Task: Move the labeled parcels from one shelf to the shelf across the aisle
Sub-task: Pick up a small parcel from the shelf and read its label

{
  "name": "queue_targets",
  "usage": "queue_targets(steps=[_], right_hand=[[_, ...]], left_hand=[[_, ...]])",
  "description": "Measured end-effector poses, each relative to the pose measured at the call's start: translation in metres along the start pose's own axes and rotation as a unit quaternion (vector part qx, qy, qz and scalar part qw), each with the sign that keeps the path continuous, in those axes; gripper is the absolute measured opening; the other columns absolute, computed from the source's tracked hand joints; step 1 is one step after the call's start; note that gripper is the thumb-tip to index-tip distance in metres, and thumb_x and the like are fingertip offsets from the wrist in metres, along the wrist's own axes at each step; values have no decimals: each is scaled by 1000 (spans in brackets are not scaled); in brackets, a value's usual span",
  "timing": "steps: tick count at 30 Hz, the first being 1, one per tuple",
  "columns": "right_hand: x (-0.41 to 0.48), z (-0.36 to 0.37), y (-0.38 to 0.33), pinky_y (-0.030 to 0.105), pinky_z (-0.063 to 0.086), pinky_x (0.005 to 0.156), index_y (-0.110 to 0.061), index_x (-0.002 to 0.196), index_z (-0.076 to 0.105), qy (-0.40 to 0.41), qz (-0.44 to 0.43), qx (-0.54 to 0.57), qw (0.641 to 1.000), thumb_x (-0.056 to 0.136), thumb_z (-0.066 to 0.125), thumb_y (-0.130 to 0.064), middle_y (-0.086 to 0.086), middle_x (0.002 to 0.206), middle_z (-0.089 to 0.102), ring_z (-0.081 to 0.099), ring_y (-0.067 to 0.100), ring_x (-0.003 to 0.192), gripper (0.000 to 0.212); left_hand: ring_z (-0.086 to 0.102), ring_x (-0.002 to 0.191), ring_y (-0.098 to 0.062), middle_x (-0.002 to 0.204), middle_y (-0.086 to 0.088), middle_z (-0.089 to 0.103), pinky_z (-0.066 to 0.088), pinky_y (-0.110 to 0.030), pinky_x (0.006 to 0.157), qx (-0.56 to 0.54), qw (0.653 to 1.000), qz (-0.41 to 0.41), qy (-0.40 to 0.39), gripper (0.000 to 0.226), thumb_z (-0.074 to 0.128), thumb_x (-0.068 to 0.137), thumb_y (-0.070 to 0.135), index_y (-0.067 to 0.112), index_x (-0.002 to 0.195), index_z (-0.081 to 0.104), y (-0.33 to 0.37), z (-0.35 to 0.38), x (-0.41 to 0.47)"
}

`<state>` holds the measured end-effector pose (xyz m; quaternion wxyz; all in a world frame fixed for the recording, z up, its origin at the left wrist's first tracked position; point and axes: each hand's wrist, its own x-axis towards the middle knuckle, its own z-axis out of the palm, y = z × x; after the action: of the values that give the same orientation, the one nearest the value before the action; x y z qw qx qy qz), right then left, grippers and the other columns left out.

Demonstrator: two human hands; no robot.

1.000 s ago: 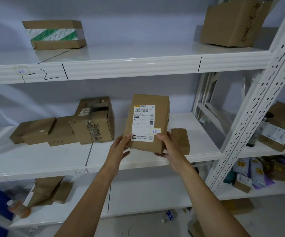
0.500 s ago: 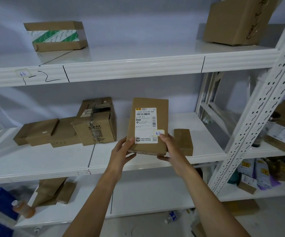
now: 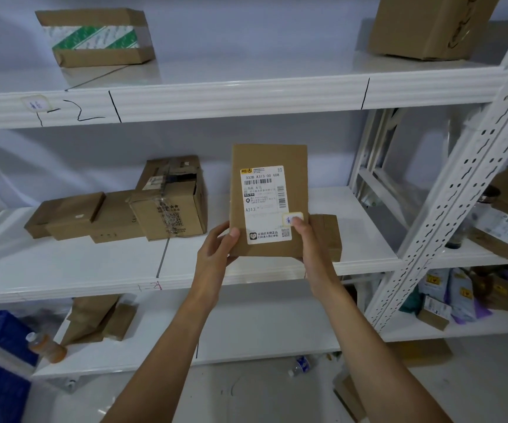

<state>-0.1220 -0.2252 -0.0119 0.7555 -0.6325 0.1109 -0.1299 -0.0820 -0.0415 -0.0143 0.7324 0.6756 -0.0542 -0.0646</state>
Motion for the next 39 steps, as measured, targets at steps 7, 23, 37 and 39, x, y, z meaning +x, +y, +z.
queue_targets(steps=[7,23,37,39], right_hand=[[-3,-8,1,46,53,106,-31,125,67,21,62,69,995,93,60,-57,-3,117,79,68,19,121,42],[-13,-14,8,48,49,110,-35,127,66,-13,77,139,987,81,62,-68,3,129,75,65,23,127,57],[-31,34,12,31,58,98,-41,144,47,34,-133,-149,979,73,71,-76,-8,133,55,61,6,121,83],[-32,36,11,26,56,97,-40,146,45,39,-130,-150,979,72,70,-75,-10,132,51,59,3,120,85]], left_hand=[[72,110,-14,124,-2,71,57,-19,81,16,999,48,-1,85,71,65,66,35,141,51,4,7,-15],[70,109,-15,121,-1,69,58,-21,80,38,998,55,21,90,75,58,69,35,138,53,4,21,-22],[61,128,-30,143,-14,66,42,-49,117,-266,956,-124,-25,57,50,97,55,26,145,61,-21,-9,-2],[61,128,-30,144,-14,66,42,-50,117,-262,957,-120,-21,56,49,98,55,26,144,61,-21,-10,-2]])
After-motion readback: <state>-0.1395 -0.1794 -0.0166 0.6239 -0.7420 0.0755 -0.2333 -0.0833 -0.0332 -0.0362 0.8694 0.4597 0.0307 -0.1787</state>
